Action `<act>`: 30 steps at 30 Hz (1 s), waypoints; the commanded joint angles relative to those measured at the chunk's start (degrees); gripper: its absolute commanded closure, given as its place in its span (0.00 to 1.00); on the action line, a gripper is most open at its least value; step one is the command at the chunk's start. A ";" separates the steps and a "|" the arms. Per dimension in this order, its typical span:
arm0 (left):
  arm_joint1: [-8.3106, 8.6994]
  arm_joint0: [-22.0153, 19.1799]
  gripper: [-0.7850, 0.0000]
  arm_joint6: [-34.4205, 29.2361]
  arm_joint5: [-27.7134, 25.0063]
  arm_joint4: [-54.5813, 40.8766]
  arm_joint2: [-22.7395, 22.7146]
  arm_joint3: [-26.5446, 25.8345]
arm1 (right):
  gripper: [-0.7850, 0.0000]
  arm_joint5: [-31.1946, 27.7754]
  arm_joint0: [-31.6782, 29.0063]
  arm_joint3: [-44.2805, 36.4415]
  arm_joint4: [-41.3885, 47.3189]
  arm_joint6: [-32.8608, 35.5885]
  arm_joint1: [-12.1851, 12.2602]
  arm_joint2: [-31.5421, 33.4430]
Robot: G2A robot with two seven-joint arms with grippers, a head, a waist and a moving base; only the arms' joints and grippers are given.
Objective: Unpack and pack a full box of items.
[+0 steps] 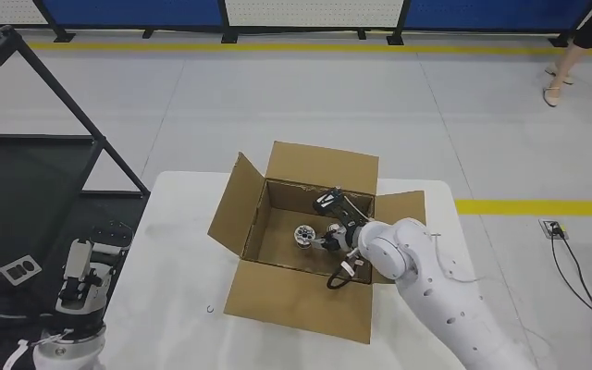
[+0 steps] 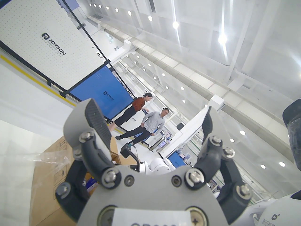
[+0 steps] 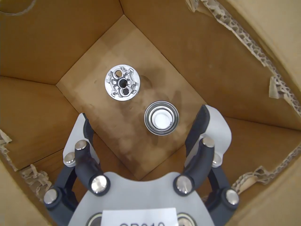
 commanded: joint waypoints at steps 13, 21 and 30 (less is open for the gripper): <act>0.00 0.00 0.00 0.00 0.00 -0.01 0.00 0.00 | 0.59 2.46 1.53 4.23 -1.97 -0.09 -1.42 -1.45; 0.00 0.00 0.00 0.00 0.00 -0.01 0.00 0.00 | 0.80 3.58 1.83 5.24 -3.00 0.26 -2.00 -1.57; 0.00 0.00 0.00 0.00 0.00 -0.01 0.00 0.00 | 1.00 0.04 -1.51 -1.06 -1.93 -3.21 -1.14 2.57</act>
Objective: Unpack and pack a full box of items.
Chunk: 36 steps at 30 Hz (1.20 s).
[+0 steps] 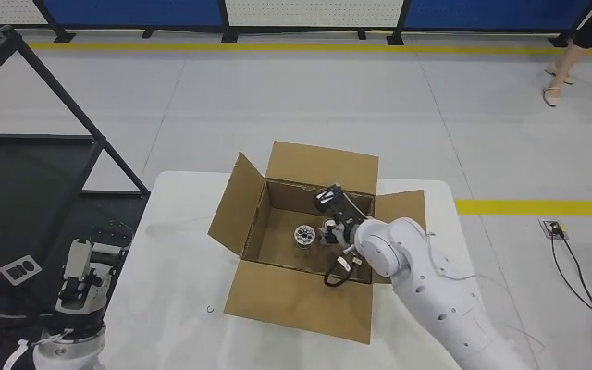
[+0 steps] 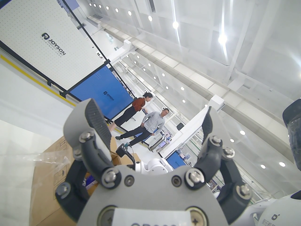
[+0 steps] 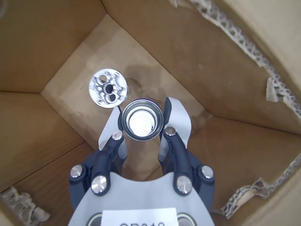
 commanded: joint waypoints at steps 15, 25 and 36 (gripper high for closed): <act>0.00 0.00 0.00 0.00 0.00 -0.01 0.00 0.00 | 1.00 5.10 -27.76 -43.60 -7.01 -13.63 4.93 21.45; 0.00 0.00 0.00 0.00 0.00 -0.01 0.00 0.00 | 1.00 16.05 -47.28 -57.70 -7.10 -26.44 5.34 37.19; 0.00 0.00 0.00 0.00 0.00 -0.01 0.00 0.00 | 1.00 19.59 -52.66 -51.72 -3.75 -18.26 5.58 49.04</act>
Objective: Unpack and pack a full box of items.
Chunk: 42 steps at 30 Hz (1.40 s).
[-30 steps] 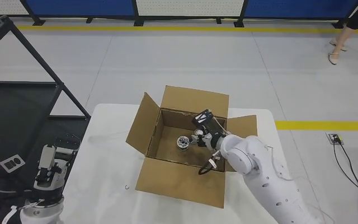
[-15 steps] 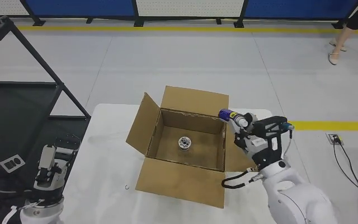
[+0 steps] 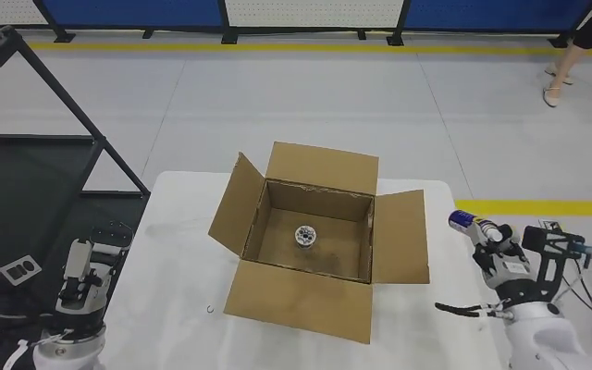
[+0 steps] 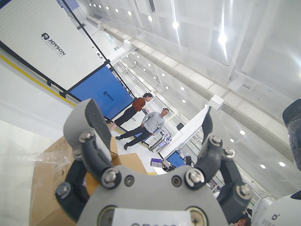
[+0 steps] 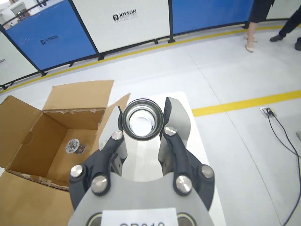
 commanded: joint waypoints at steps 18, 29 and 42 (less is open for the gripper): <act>0.00 0.00 0.00 0.00 0.00 -0.01 0.00 0.00 | 1.00 -5.15 15.23 24.50 -6.30 25.05 1.50 -4.12; 0.00 0.00 0.00 0.00 0.00 -0.01 0.00 0.00 | 1.00 -6.16 16.32 28.09 -6.03 28.87 1.84 -4.57; 0.00 0.00 0.00 0.00 0.00 -0.01 0.00 0.00 | 0.00 -6.04 17.18 29.02 -5.61 29.61 2.05 -5.35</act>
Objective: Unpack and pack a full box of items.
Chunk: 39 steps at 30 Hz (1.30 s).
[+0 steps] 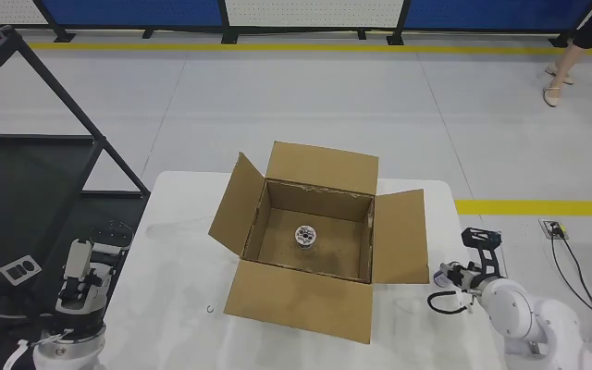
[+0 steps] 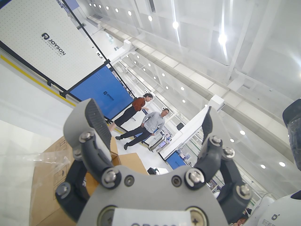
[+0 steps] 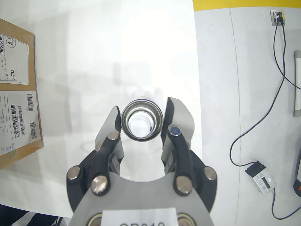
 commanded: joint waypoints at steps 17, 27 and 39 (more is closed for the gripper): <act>0.00 0.00 0.00 0.00 0.00 -0.01 0.00 0.00 | 0.00 15.11 -4.94 -27.25 -2.45 -17.52 -1.08 -1.53; 0.15 1.54 0.00 1.36 -0.90 0.03 -1.53 -0.11 | 0.00 -7.85 5.85 -26.73 3.59 -16.70 -1.86 -21.84; 0.23 3.97 0.00 3.97 -2.57 -1.61 -4.63 0.03 | 0.00 -3.28 34.50 9.59 10.54 -8.57 -8.88 -47.50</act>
